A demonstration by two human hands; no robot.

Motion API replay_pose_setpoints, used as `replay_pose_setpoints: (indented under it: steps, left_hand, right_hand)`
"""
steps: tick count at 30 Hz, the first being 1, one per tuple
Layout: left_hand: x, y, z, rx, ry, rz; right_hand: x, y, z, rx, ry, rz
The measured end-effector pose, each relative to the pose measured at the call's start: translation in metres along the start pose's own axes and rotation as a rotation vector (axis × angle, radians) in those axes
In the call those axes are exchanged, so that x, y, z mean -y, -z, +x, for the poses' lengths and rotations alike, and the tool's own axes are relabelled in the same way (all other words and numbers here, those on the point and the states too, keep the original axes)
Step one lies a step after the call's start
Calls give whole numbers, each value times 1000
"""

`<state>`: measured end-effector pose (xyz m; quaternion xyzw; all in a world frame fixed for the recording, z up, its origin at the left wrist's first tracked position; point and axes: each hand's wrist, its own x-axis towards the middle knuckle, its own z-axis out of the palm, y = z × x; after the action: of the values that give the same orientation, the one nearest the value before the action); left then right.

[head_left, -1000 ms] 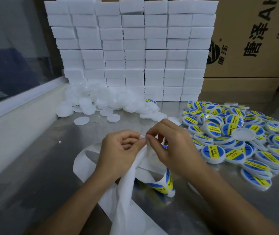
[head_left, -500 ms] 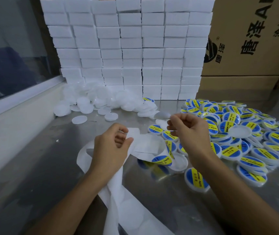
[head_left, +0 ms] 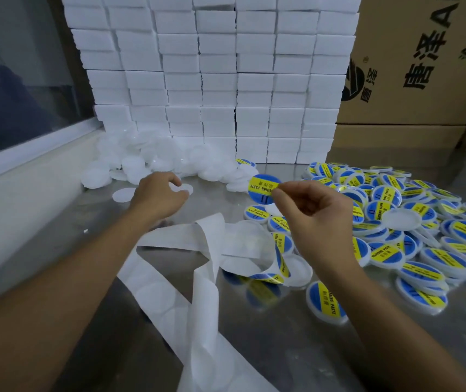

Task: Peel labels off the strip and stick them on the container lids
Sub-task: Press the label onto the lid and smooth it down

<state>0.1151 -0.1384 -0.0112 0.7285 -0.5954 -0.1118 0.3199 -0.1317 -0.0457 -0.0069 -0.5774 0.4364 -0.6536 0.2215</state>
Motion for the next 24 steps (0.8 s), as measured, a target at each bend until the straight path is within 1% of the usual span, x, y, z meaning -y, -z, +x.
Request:
replay_pose_setpoints:
  steps: [1,4,8,10,13,17,20,24]
  left_hand:
    - [4,-1,9,73,4,45]
    - [14,-7,27,214,28,169]
    - [20,-13,40,308,69,296]
    - [19,-15,40,261,62,276]
    - [17,-17,37,107,55,132]
    - [11,-13,27,69,20,67]
    - [4,-7,16,15,-60,43]
    - [-19,10,-7,-132,-220,-29]
  right_hand:
    - [-1,-1,0,7,33,-31]
    - [-4,-2,-1,-3,102,-87]
    - [-8,-2,-1,-32,192,-157]
    - [-8,-1,0,-37,196,-148]
    - [-6,-2,-1,-36,192,-136]
    - [-6,-2,-1,-39,179,-128]
    - [-5,-2,-2,-38,176,-124]
    - [-4,-2,-4,-36,158,-109]
